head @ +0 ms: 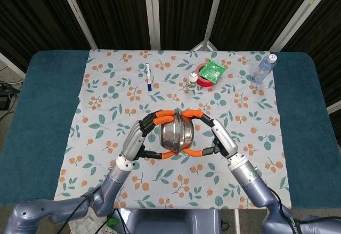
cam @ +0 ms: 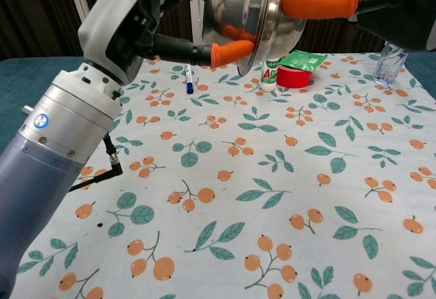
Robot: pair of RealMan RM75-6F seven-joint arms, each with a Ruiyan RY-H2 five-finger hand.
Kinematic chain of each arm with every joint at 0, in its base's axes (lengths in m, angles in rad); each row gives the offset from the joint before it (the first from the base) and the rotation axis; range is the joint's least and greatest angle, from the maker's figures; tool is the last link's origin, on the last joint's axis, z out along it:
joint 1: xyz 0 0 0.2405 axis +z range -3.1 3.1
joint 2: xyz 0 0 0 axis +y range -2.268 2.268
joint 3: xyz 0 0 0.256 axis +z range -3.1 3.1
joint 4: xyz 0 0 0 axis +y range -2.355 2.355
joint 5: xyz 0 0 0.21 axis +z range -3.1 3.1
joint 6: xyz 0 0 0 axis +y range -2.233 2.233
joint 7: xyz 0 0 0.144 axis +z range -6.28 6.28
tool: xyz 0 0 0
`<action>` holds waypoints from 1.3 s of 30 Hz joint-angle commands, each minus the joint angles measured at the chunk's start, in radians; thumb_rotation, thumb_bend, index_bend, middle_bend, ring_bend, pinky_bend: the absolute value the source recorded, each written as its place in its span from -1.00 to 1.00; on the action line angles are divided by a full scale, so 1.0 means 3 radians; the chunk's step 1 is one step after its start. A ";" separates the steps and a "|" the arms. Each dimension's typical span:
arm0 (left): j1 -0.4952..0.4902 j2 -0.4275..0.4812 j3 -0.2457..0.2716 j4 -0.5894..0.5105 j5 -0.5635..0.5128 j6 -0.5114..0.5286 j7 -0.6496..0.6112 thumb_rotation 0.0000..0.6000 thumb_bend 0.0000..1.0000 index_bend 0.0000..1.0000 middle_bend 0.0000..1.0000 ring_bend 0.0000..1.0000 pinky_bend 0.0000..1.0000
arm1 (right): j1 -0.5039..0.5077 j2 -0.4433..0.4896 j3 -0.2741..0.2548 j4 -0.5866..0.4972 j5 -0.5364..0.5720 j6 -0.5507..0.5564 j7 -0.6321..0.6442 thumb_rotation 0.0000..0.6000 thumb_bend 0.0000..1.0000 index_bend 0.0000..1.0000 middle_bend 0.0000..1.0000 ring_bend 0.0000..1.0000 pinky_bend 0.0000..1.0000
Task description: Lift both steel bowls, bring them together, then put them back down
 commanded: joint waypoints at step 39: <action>0.0020 -0.0035 0.0085 -0.0112 0.0107 0.0176 0.0067 1.00 -0.43 -0.10 -0.34 -0.35 -0.02 | 0.0032 0.0050 -0.0006 0.0026 -0.0042 -0.0097 0.0123 1.00 -0.52 0.16 -0.21 0.02 -0.69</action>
